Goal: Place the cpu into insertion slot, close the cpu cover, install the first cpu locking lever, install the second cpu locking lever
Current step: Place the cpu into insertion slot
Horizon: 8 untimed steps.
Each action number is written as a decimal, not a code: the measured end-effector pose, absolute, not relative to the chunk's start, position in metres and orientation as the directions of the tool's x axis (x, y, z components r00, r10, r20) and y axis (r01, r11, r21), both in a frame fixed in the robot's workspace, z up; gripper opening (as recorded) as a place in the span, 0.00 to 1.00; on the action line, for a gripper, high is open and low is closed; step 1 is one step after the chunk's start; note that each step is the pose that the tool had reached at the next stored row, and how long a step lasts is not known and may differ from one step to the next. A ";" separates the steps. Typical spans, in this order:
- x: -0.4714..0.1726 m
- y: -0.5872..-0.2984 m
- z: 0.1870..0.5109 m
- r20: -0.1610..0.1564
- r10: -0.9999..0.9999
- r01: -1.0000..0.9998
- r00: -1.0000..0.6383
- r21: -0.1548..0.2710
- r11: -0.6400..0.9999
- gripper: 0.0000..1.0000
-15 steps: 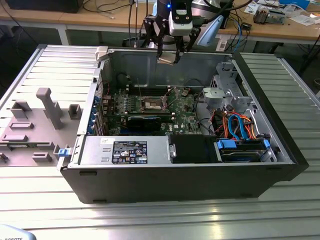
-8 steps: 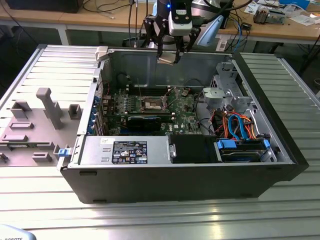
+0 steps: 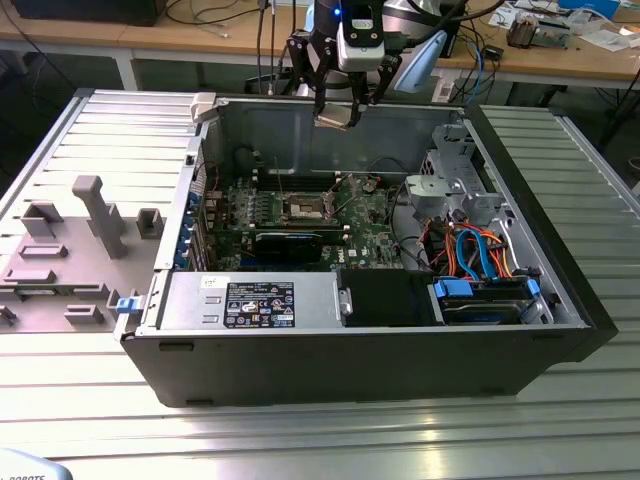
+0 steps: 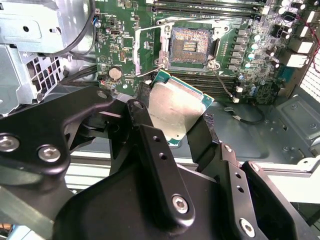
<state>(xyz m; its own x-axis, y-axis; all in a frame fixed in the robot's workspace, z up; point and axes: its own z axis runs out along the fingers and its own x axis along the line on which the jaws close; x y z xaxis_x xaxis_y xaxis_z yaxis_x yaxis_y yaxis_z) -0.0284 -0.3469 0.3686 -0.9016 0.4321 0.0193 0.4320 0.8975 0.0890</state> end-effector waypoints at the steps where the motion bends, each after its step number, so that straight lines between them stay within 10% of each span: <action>1: -0.028 -0.347 0.369 0.019 0.432 0.432 -0.902 0.089 0.897 0.54; 8: -0.028 -0.347 0.369 0.019 0.436 0.436 -0.900 0.089 0.895 0.54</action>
